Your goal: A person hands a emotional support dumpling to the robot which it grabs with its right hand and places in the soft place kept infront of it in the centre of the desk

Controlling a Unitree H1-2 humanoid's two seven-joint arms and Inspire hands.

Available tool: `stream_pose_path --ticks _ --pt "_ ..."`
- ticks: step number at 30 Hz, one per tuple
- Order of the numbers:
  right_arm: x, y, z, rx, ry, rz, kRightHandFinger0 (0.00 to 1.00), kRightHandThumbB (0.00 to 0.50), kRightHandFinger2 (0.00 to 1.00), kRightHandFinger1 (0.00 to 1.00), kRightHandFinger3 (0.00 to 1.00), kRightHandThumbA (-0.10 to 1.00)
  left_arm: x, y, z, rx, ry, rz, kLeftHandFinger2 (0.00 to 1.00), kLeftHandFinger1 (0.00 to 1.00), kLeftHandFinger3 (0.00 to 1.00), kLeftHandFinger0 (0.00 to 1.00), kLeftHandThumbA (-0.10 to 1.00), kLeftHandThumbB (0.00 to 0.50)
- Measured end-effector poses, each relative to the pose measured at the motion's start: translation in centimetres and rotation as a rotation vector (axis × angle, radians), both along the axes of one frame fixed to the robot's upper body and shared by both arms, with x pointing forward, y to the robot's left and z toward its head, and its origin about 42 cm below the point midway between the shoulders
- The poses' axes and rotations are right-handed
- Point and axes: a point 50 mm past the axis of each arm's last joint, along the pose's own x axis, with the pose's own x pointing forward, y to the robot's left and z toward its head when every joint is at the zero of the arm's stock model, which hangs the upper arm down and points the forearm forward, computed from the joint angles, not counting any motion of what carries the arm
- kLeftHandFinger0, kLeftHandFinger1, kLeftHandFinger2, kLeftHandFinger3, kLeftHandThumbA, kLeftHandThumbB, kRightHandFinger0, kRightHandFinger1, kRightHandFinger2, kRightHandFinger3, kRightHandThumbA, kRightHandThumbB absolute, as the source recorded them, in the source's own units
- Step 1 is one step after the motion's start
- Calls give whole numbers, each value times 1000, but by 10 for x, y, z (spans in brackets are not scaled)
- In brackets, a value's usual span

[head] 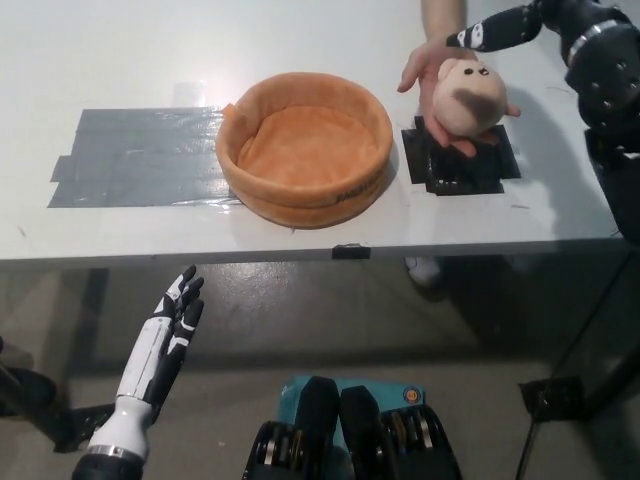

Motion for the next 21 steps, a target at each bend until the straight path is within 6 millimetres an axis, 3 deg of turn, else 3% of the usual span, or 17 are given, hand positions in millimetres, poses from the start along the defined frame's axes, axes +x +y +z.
stream_pose_path --ticks 3,8,11,15,21 --pt "9 2 -12 -12 55 -15 1000 402 1000 1000 1000 920 1 0 1 0 -3 -1 1000 1000 1000 1000 966 56" --pt "21 5 -41 -40 161 -42 1000 387 1000 1000 1000 925 4 -1 4 0 -13 -4 1000 1000 1000 1000 968 60" --pt "25 3 -56 -55 211 -60 1000 389 1000 1000 1000 1000 4 -1 4 0 -13 -4 1000 1000 1000 1000 973 54" --pt "27 4 -66 -91 247 -65 1000 372 1000 1000 1000 974 4 -1 4 1 -13 -4 1000 1000 1000 1000 986 73" --pt "30 2 -79 -121 291 -75 1000 366 1000 1000 1000 1000 4 -1 4 2 -14 -4 1000 1000 1000 1000 979 52"
